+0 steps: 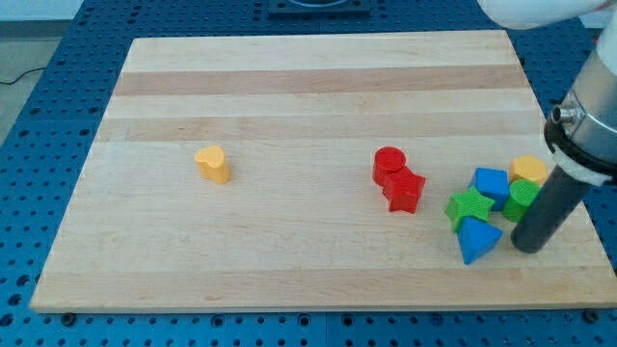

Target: Push the blue triangle into yellow heart

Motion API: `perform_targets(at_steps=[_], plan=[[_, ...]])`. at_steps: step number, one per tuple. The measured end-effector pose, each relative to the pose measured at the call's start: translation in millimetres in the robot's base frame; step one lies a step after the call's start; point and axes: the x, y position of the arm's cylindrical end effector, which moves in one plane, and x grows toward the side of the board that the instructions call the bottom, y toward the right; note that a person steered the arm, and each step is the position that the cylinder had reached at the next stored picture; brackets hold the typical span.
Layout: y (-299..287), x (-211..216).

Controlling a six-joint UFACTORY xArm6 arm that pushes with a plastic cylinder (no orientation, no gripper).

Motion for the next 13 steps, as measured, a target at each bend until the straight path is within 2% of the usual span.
perform_targets(at_steps=[1, 4, 7, 9, 11, 13], plan=[[-12.5, 4.8], [-116.3, 3.5], [-69.9, -8.9], [-111.0, -22.0], [-185.3, -22.0], [-203.6, -33.7]])
